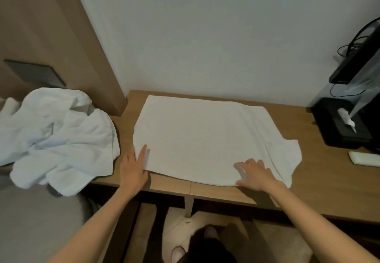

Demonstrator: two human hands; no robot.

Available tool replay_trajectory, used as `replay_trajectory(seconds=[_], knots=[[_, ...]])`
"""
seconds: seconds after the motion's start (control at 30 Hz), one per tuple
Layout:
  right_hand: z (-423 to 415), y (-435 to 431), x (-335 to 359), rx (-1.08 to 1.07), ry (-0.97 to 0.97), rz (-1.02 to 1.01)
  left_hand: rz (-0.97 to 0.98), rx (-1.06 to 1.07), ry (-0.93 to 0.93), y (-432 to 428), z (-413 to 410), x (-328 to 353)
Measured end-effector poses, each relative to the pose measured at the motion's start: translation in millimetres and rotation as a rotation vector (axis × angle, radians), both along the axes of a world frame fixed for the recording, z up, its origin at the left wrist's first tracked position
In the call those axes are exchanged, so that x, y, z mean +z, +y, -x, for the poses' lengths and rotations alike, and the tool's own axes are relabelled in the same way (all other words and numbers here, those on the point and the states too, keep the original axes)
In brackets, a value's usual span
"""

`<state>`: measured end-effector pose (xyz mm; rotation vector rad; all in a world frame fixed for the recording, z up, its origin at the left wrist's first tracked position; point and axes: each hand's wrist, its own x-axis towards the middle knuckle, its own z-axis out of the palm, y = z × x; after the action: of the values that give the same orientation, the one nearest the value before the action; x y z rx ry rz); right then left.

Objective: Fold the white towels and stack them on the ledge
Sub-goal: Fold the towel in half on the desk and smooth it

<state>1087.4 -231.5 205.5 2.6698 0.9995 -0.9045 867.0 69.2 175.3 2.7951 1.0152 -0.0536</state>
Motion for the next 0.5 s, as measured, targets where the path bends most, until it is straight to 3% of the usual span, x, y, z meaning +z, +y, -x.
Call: replay_trajectory(seconds=[0.13,0.37,0.43,0.5], knots=[[20.6,53.0,-14.0,0.094,0.088,-0.158,0.150,0.228,-0.014,5.6,0.5,-6.9],[42.9,95.0,-56.6,0.091,0.180,-0.152,0.313,0.481,-0.228,5.2,-16.0,-15.3],[44.8,95.9,-62.4,0.085,0.185,-0.140,0.355,0.483,-0.357,6.5,-19.7,-12.8],[45.0,96.6,-63.8,0.081,0.185,-0.147,0.268,0.388,-0.450,10.5,-17.8,-6.0]])
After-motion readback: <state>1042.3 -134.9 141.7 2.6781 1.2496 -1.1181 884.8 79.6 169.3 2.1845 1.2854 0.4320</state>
